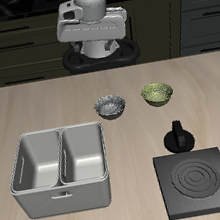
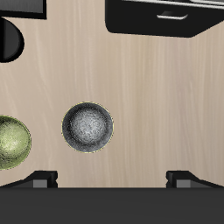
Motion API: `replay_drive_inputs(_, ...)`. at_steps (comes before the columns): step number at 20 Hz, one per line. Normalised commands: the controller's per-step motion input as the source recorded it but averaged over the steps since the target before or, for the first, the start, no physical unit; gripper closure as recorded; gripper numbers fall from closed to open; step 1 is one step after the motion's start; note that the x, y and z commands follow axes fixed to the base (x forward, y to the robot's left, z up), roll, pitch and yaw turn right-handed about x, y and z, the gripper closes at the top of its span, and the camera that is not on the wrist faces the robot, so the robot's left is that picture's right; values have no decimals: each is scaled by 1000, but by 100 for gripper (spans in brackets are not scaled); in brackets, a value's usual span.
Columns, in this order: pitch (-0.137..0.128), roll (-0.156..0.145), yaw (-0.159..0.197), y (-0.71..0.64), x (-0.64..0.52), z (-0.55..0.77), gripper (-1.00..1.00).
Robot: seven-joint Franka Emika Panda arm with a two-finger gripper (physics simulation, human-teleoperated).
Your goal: Place the black bowl on the flat stove and turn on the flat stove
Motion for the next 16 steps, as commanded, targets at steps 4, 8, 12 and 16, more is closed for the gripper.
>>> replay_drive_inputs(4,24,26,-12,49,172,-334,-100)
replay_drive_inputs(8,-4,-14,34,53,123,-331,-100)
replay_drive_inputs(12,50,-24,-15,-27,149,-523,-100)
replay_drive_inputs(16,42,-9,-8,26,84,-332,-100)
